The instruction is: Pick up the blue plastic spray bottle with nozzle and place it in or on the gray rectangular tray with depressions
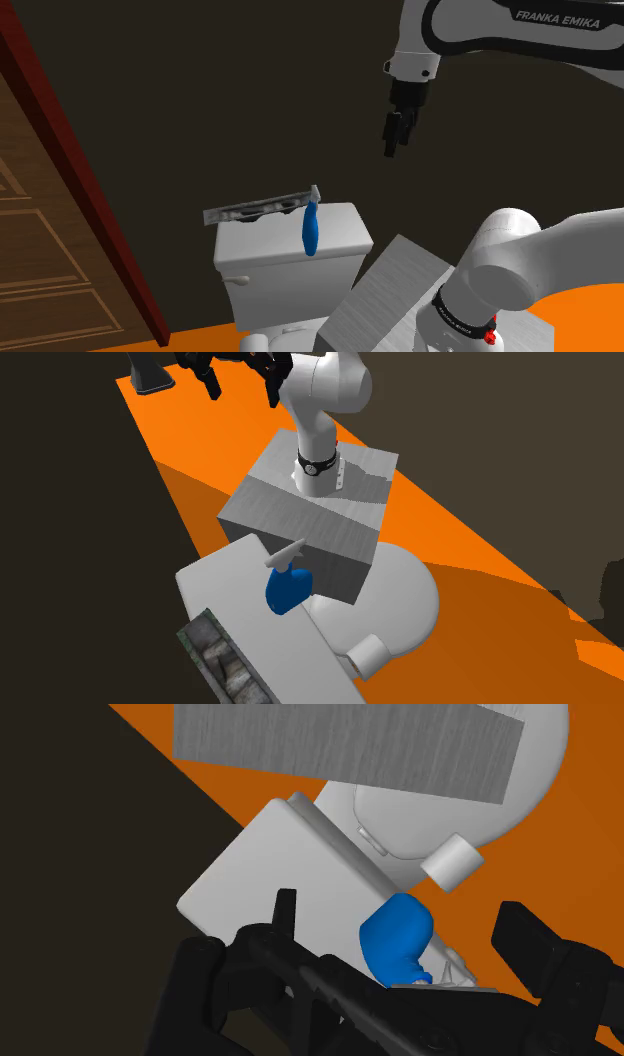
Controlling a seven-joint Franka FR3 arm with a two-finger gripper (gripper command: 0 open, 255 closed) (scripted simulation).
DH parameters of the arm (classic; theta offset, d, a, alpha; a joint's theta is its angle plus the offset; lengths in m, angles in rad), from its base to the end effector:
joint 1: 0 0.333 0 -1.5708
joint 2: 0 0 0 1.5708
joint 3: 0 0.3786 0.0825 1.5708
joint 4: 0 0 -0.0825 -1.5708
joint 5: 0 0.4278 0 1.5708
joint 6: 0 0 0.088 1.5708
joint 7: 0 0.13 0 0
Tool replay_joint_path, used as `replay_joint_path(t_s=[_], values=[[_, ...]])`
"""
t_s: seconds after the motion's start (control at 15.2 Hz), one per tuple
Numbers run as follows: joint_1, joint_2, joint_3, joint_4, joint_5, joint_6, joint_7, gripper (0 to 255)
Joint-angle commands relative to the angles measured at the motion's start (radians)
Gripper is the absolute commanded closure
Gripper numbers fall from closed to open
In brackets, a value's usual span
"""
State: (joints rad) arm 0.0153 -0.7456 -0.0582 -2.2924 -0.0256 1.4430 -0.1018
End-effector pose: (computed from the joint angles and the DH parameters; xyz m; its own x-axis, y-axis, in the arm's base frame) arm 0.3032 -0.0233 0.6209 0.9919 0.0752 -0.1025 0.0731 -0.9970 -0.0244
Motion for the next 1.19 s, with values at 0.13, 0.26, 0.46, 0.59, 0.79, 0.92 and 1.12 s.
replay_joint_path(t_s=[0.13,0.26,0.46,0.59,0.79,0.92,1.12], values=[[-0.009,-0.058,0.042,-0.099,0.02,0.089,0.082,0],[-0.017,-0.106,0.089,-0.191,0.041,0.179,0.163,0],[-0.025,-0.158,0.168,-0.314,0.075,0.32,0.287,0],[-0.028,-0.175,0.226,-0.385,0.098,0.419,0.372,0],[-0.034,-0.169,0.325,-0.473,0.132,0.576,0.507,0],[-0.044,-0.142,0.4,-0.517,0.15,0.688,0.602,0],[-0.082,-0.066,0.528,-0.557,0.163,0.861,0.757,0]])
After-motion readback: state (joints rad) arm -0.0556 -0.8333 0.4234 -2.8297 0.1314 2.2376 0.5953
